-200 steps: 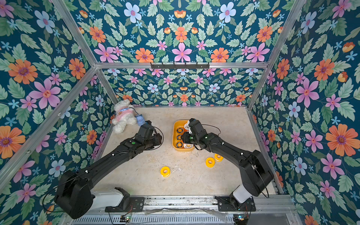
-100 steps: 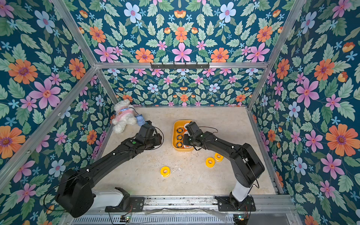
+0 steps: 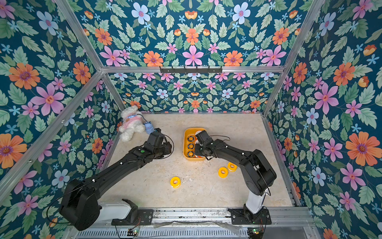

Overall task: Put the sealing tape into the storage box
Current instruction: Place the sealing tape in the storage box.

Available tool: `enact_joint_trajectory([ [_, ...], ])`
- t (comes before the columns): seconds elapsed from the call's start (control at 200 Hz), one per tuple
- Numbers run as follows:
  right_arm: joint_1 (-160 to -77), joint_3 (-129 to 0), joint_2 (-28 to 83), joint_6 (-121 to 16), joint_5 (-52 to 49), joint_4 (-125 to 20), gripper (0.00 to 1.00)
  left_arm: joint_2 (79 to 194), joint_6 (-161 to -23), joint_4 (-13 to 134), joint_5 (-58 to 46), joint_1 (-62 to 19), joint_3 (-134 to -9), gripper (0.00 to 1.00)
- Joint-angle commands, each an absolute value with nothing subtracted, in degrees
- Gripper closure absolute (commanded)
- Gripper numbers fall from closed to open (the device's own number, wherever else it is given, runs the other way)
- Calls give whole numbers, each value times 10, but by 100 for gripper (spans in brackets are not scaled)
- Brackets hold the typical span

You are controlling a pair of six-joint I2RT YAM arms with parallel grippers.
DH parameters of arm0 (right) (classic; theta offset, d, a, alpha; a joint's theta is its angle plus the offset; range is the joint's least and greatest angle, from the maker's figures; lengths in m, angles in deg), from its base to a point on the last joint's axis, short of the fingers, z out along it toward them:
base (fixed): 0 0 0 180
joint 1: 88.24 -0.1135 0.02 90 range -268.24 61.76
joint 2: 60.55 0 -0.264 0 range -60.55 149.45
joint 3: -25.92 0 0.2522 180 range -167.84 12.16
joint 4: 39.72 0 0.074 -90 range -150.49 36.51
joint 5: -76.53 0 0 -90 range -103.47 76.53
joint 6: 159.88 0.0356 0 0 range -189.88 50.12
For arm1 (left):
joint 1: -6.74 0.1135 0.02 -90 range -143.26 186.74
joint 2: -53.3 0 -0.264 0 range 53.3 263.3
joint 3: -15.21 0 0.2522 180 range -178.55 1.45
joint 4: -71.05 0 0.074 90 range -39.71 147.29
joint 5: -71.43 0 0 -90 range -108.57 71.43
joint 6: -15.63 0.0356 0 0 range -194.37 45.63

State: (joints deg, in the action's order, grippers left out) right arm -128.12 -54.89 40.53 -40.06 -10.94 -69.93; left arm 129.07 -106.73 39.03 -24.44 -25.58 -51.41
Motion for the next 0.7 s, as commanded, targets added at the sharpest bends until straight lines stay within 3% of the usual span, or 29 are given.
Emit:
enact_joint_trajectory([
  [0.0,-1281,-554,410,-407,-123,-709,67,1291,-1061,384,-251,-255,-515,45],
  [0.695,-1282,-557,408,-403,-132,-720,52,1287,-1060,380,-257,-255,-512,45],
])
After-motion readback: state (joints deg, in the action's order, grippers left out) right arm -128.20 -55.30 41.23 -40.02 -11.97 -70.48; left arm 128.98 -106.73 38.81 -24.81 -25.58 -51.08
